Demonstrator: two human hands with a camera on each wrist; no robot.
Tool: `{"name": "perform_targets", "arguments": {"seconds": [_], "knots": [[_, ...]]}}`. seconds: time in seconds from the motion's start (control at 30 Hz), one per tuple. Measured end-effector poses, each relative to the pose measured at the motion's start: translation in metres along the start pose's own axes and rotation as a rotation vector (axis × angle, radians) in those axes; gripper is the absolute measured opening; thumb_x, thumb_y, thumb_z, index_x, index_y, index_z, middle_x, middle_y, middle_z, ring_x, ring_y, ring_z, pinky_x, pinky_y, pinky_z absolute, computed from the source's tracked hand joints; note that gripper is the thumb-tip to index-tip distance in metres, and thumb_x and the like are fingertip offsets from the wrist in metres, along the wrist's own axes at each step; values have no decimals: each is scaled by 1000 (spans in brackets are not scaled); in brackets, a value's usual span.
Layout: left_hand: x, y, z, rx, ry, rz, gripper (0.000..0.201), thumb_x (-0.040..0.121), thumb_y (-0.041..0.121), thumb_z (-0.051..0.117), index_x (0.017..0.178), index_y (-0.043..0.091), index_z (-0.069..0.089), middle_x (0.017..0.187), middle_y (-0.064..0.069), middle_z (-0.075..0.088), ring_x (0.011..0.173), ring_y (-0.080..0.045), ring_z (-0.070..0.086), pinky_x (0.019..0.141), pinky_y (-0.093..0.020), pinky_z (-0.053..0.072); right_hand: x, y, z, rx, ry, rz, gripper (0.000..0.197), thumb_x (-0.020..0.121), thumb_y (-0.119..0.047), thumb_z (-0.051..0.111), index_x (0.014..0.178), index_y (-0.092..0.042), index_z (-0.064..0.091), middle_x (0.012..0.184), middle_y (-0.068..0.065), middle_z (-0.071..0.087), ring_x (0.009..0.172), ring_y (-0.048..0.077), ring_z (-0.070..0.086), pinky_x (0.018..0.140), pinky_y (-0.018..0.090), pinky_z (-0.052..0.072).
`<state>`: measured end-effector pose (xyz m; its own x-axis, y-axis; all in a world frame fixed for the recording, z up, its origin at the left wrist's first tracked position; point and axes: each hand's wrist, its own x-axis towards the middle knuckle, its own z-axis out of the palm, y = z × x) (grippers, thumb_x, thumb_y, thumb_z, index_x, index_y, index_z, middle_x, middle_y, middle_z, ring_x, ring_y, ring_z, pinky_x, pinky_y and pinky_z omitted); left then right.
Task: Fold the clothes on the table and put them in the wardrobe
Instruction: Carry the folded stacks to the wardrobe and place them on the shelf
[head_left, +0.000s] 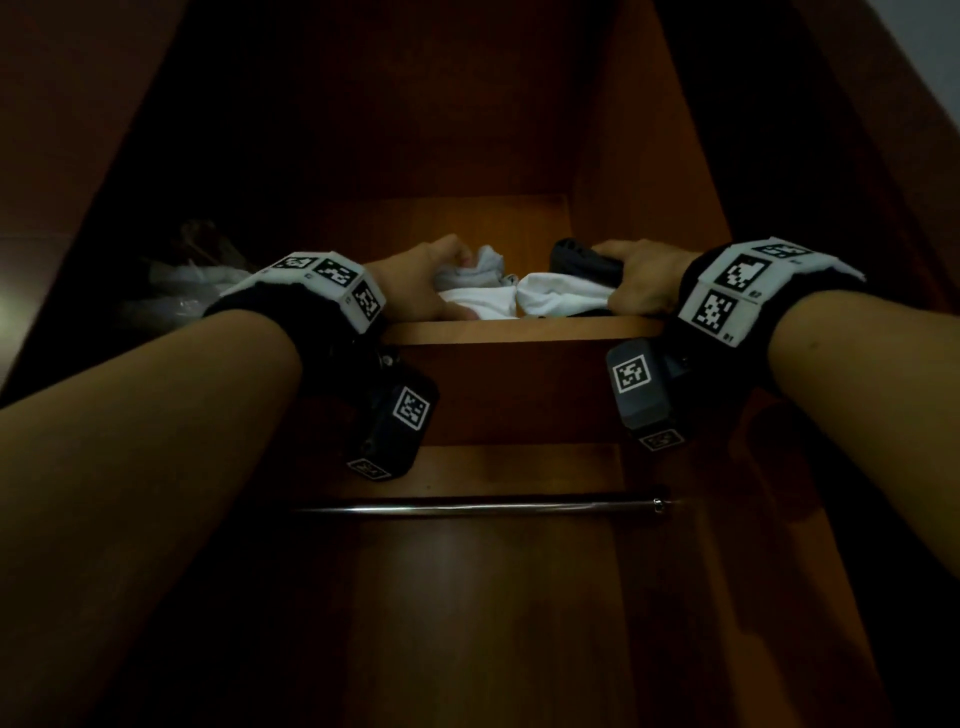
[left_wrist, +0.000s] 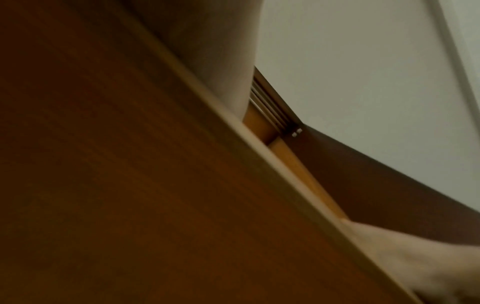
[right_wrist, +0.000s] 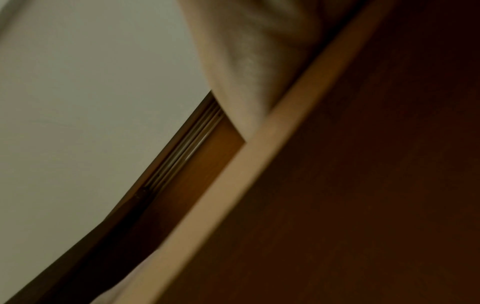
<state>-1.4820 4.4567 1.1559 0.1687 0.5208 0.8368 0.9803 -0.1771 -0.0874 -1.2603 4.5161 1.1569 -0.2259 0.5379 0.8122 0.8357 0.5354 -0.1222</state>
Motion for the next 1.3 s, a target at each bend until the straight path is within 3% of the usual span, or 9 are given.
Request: {"name": "perform_targets", "arguments": {"seconds": [0.2,0.33,0.47,0.67,0.83,0.9,1.0,1.2,1.3], "knots": [[3,20,-17,-232,-62,-189,83,83,37,72,148,23,22,147,-3,37,125,-20,43,96,-32,39,-4,4,3,224,77,39,59,93,-7,55,146,-26,40,133,12,53,106,35,58,87,41,52],[12,45,-27,-597,237,-216,49,89,29,68,132,20,46,128,-2,54,110,-16,53,93,-33,48,-8,4,0,510,165,141,89,73,-7,62,148,-42,30,155,10,29,132,37,39,97,41,47],[18,70,-32,-1150,215,-306,35,98,25,54,131,17,50,122,-13,61,106,-30,63,94,-45,53,-8,-4,-6,683,221,153,92,70,-17,72,145,-49,32,157,5,28,139,35,32,99,40,42],[32,85,2,-920,-17,-391,43,98,36,52,137,18,47,132,-15,52,113,-33,57,89,-44,51,-7,0,-1,586,109,43,51,89,-9,68,136,-26,58,142,3,53,126,25,52,98,31,46],[37,69,17,-825,-244,-431,50,92,37,63,130,9,46,112,-13,63,77,-22,67,51,-28,55,-2,6,-7,461,122,64,26,88,-11,72,111,-22,75,109,3,72,98,20,66,80,32,52],[42,59,21,-775,-257,-447,97,78,50,75,151,12,23,130,-14,59,95,-26,69,63,-36,58,2,7,-6,476,205,71,25,90,-6,67,109,-19,76,110,6,72,96,21,65,75,29,51],[54,48,33,-740,-138,-391,74,84,45,70,141,7,43,134,-14,58,122,-31,57,100,-45,47,4,11,-1,518,440,66,29,95,-3,57,112,-19,75,120,5,70,108,22,64,80,17,42],[58,51,31,-767,-227,-407,50,93,51,53,129,16,56,122,-15,66,120,-36,58,105,-50,43,-2,12,-6,526,657,42,35,98,-8,53,125,-23,69,131,3,64,120,22,58,82,12,36],[49,58,26,-802,-247,-402,55,92,55,51,135,20,50,128,-19,59,119,-37,58,98,-47,48,-2,10,-1,370,434,46,35,95,-6,53,122,-20,70,128,4,66,117,22,59,85,18,42]]}}
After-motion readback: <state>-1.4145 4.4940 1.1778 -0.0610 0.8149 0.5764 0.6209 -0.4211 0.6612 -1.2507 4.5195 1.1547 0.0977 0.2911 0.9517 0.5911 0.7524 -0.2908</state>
